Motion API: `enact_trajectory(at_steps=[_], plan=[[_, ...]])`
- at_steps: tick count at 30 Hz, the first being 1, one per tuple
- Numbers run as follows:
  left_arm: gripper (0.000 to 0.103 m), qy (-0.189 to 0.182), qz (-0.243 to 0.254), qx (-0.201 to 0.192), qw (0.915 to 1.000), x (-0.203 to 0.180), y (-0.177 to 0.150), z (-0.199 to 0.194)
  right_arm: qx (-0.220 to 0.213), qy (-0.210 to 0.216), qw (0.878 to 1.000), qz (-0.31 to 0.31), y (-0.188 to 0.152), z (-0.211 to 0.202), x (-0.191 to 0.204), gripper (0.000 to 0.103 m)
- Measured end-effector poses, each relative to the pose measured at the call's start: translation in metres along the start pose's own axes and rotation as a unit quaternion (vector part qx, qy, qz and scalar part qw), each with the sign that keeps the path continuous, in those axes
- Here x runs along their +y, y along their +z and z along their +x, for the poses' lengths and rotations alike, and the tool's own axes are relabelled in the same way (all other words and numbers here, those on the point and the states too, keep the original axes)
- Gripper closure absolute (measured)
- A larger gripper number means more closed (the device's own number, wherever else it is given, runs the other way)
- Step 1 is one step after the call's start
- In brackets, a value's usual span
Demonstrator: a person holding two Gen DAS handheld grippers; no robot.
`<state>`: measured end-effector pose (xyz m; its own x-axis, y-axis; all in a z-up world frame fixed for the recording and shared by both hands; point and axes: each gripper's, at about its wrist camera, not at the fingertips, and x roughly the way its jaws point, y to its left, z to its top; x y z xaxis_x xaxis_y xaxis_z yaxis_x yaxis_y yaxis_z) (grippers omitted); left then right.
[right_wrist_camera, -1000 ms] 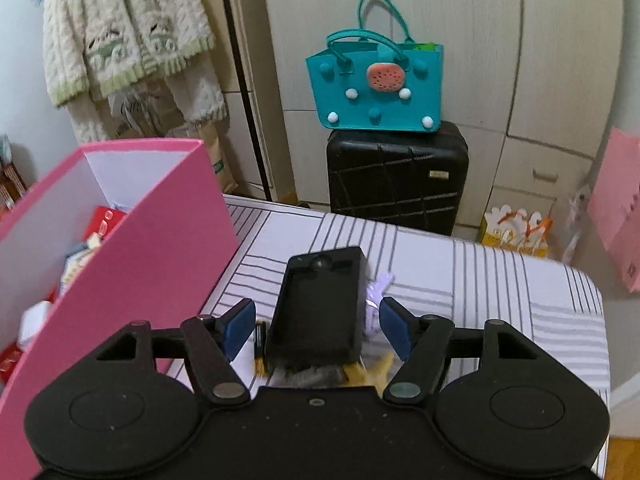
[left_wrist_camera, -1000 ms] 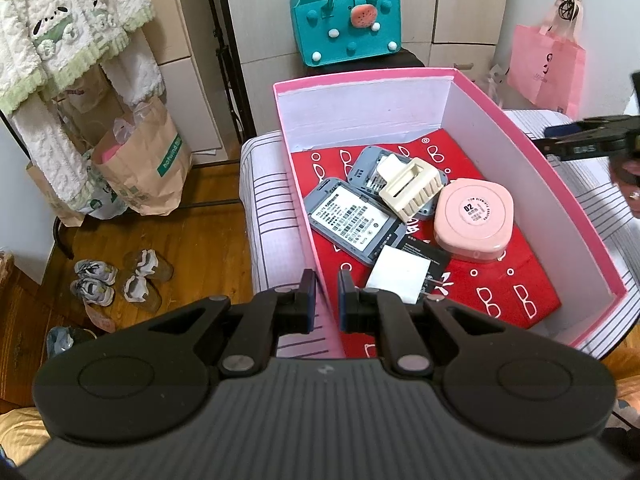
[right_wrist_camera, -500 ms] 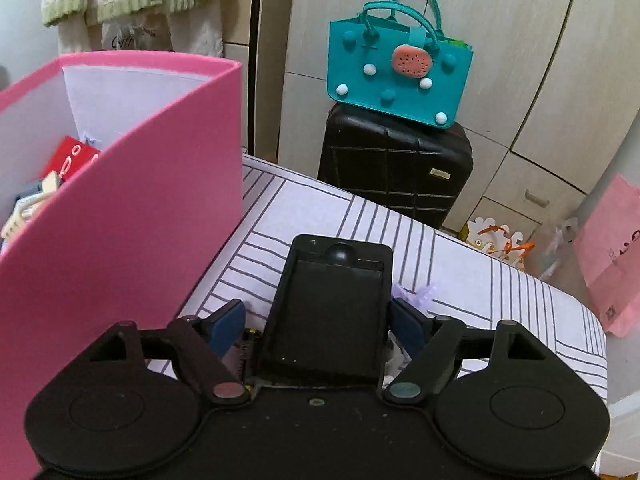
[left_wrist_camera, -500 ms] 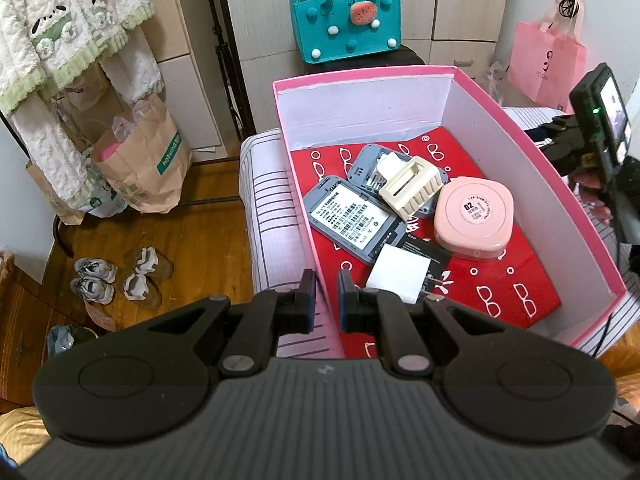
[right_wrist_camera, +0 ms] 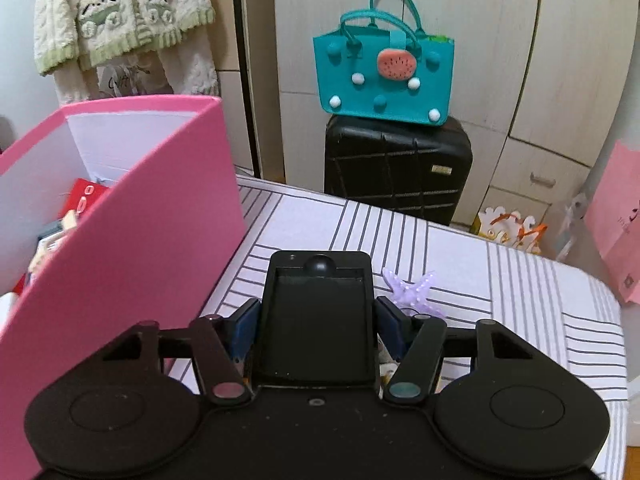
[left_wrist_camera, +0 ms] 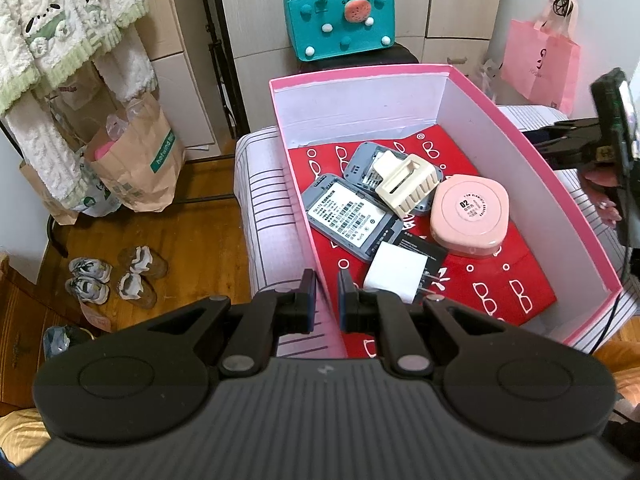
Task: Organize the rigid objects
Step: 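Carry the black phone case into the box and open the right gripper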
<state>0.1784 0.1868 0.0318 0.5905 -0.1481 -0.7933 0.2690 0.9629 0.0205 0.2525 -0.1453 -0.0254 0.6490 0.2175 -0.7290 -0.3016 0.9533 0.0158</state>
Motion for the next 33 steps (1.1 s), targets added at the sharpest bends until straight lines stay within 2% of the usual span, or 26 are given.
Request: enact_trajectory(at_steps=[7, 12, 16, 20, 26, 33], plan=[[0.093, -0.004, -0.002, -0.001, 1.0, 0.001, 0.0, -0.002, -0.041, 0.021, 0.999, 0.01, 0.004, -0.053, 0.005, 0.037], [0.093, -0.001, 0.001, 0.0, 1.0, 0.0, 0.001, -0.004, -0.066, 0.094, 0.993, 0.006, 0.028, -0.1, 0.016, 0.036], [0.093, 0.004, 0.007, 0.001, 1.0, -0.002, 0.001, -0.004, -0.041, 0.183, 0.982, 0.0, 0.047, -0.112, 0.043, 0.036], [0.093, 0.005, 0.006, 0.002, 1.0, -0.003, 0.002, -0.004, 0.004, 0.242, 0.97, -0.028, 0.061, -0.096, 0.083, 0.036], [0.093, 0.009, 0.003, 0.002, 1.0, -0.002, 0.002, -0.004, 0.071, 0.247, 0.964, -0.065, 0.082, -0.041, 0.143, 0.036], [0.093, 0.011, 0.0, 0.003, 0.9999, -0.003, 0.002, -0.003, 0.107, 0.203, 0.967, -0.111, 0.077, 0.001, 0.17, 0.037]])
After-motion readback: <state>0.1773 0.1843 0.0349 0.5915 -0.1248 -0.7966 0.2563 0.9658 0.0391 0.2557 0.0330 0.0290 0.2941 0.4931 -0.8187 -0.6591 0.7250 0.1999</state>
